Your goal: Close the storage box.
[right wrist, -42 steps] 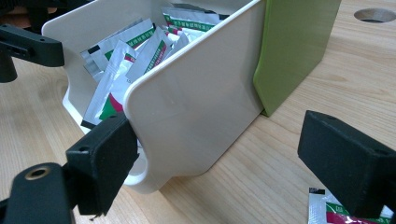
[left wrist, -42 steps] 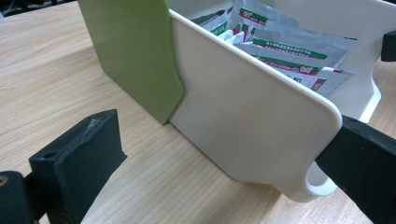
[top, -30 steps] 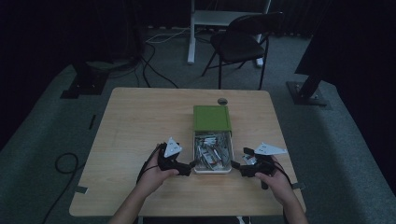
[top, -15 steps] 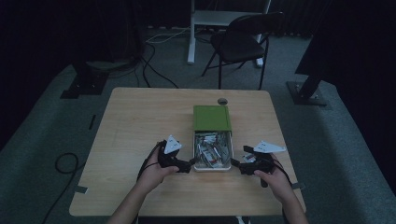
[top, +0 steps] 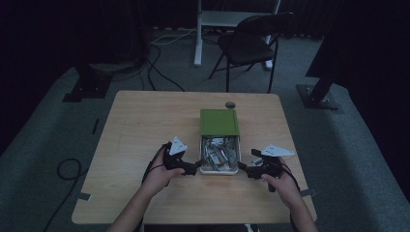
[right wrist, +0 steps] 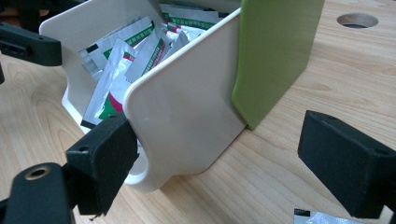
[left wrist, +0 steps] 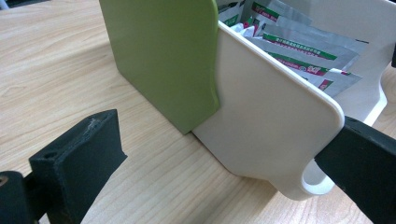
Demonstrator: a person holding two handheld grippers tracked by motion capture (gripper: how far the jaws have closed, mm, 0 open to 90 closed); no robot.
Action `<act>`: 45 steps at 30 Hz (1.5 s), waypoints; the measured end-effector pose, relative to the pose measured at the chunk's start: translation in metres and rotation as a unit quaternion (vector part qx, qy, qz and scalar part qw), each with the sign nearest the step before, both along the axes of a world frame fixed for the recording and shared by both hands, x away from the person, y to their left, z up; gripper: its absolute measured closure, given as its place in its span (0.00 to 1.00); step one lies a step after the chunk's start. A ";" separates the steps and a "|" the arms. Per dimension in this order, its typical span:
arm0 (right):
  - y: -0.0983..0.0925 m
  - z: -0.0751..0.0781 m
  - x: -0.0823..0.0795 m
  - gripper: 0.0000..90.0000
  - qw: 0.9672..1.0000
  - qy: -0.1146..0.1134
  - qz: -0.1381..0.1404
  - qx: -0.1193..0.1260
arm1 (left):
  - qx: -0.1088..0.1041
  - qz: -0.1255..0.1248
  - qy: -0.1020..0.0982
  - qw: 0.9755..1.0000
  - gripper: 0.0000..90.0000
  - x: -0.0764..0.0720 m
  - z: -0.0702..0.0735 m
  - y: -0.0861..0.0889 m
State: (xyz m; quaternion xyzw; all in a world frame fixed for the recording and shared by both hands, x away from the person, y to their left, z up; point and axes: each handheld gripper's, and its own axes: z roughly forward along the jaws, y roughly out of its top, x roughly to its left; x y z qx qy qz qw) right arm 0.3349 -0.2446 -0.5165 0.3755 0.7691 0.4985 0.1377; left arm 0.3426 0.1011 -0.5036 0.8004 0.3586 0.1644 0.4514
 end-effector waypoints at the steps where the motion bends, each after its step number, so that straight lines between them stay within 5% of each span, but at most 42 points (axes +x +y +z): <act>1: 0.000 0.000 0.000 0.13 1.000 0.001 -0.002 0.001 | 0.000 0.000 0.000 1.000 0.02 0.001 0.000 -0.001; 15: 0.001 0.008 0.010 0.13 1.000 -0.010 -0.016 -0.017 | -0.005 0.002 0.004 1.000 0.02 0.009 0.004 -0.002; 45: 0.002 0.009 0.031 0.13 0.999 0.000 -0.034 -0.013 | 0.004 0.010 0.001 1.000 0.02 0.032 0.007 -0.004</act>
